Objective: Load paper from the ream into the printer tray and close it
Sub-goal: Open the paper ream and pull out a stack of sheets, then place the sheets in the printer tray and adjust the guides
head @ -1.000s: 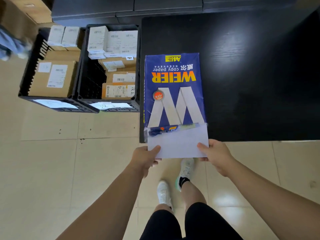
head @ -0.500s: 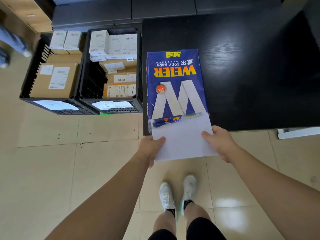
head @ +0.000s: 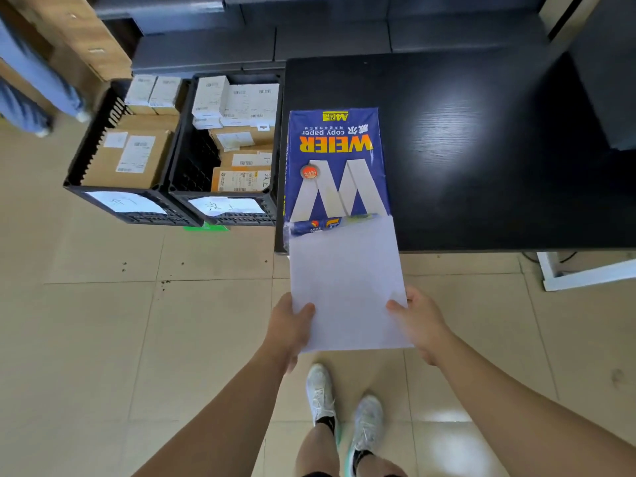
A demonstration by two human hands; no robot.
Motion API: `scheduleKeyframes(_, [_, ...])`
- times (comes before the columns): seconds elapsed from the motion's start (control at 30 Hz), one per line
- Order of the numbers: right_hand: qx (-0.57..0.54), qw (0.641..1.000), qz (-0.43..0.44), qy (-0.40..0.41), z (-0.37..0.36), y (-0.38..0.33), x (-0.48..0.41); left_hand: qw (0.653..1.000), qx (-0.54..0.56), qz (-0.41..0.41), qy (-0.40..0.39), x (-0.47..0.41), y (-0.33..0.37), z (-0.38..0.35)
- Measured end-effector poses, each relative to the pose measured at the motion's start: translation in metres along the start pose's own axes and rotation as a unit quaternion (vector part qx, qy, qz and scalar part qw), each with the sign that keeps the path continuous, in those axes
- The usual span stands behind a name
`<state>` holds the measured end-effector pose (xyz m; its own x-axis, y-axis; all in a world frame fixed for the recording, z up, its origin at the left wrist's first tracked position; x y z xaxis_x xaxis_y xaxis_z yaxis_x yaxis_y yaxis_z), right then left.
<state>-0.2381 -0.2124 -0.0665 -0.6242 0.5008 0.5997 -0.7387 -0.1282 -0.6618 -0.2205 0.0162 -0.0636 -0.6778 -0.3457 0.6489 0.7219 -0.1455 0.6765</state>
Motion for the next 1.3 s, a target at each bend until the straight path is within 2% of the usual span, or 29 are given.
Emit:
scheduleKeyframes(0.33, [-0.023,1.000,0.000,0.002,0.055,0.035,0.086,1.000,-0.022,-0.017,0.001,0.106,-0.023,0.025])
scheduleKeyframes(0.5, [-0.072,0.997,0.009,0.035,0.091,0.031,0.122,0.996,-0.033,-0.077,-0.026,0.140,0.004,0.026])
scheduleKeyframes(0.67, [-0.150,0.982,0.009,0.115,0.134,0.018,0.142,0.981,-0.064,-0.160,-0.088,0.159,0.054,0.001])
scheduleKeyframes(0.8, [-0.209,0.955,0.001,0.210,0.170,0.017,0.159,0.948,-0.117,-0.257,-0.147,0.177,0.095,-0.038])
scheduleKeyframes(1.0, [-0.273,0.890,-0.027,0.365,0.221,0.044,0.204,0.859,-0.198,-0.389,-0.266,0.222,0.127,-0.108])
scheduleKeyframes(1.13, [-0.290,0.837,-0.063,0.460,0.247,0.076,0.240,0.814,-0.225,-0.373,-0.384,0.266,0.114,-0.149])
scheduleKeyframes(1.3, [-0.304,0.775,-0.126,0.540,0.271,0.125,0.286,0.754,-0.256,-0.368,-0.480,0.321,0.080,-0.192])
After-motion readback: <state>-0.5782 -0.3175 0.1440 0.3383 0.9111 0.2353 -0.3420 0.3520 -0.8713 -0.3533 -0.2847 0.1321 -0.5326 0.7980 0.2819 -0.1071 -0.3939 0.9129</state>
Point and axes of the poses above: each hand's wrist, its own x-axis away from the middle knuckle, its own z-axis out of the back of the hand, y = z × x, the point moved 2 cm from there along -x, towards the middle knuckle, and after that the axes turned 15 degrees about y, right-handed, at the moved point
